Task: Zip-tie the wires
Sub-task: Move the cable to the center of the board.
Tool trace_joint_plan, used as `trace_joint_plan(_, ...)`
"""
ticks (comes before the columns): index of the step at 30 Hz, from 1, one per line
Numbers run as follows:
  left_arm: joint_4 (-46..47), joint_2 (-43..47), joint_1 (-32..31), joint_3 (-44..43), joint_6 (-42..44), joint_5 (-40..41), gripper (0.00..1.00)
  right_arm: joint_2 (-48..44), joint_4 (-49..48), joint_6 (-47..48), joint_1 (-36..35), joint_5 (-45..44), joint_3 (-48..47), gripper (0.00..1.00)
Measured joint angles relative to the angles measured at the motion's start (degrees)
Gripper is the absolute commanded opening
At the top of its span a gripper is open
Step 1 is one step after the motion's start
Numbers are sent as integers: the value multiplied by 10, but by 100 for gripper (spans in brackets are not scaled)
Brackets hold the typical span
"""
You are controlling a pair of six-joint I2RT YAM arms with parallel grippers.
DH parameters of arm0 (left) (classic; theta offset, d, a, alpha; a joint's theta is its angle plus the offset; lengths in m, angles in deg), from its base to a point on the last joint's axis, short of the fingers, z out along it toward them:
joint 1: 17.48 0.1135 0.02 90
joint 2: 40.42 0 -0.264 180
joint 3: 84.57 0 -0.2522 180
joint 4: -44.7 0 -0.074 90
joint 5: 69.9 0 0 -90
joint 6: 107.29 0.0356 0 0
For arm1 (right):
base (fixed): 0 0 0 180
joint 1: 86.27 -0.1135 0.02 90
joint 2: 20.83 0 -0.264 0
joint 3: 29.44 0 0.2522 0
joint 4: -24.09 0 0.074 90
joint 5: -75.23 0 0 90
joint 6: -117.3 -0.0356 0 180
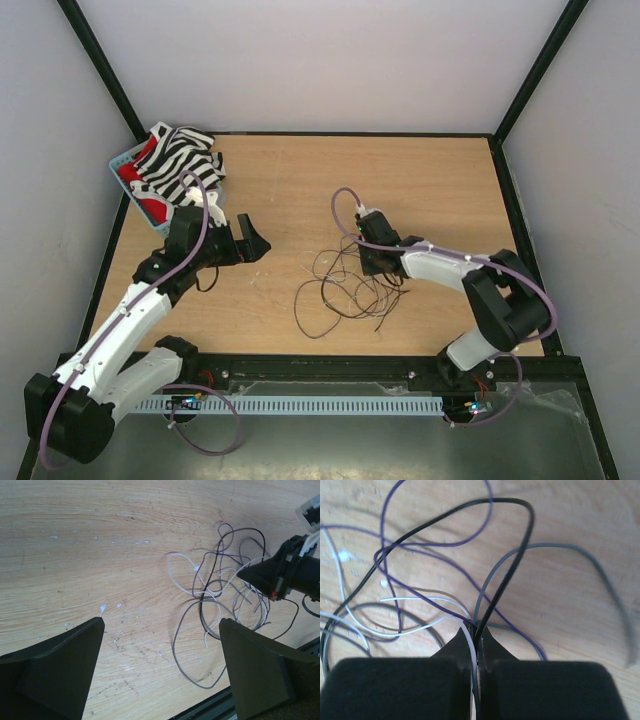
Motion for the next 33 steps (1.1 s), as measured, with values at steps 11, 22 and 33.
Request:
trace_joint_plan(11, -9, -14, 0, -7, 12, 6, 99, 193, 2, 40, 34, -28, -280, 0)
trace_joint_plan(22, -9, -41, 0, -7, 4, -3, 99, 467, 33, 55, 133, -27, -758, 0)
trace_joint_plan(33, 5, -60, 0, -14, -3, -7, 99, 524, 83, 60, 137, -8, -835, 65)
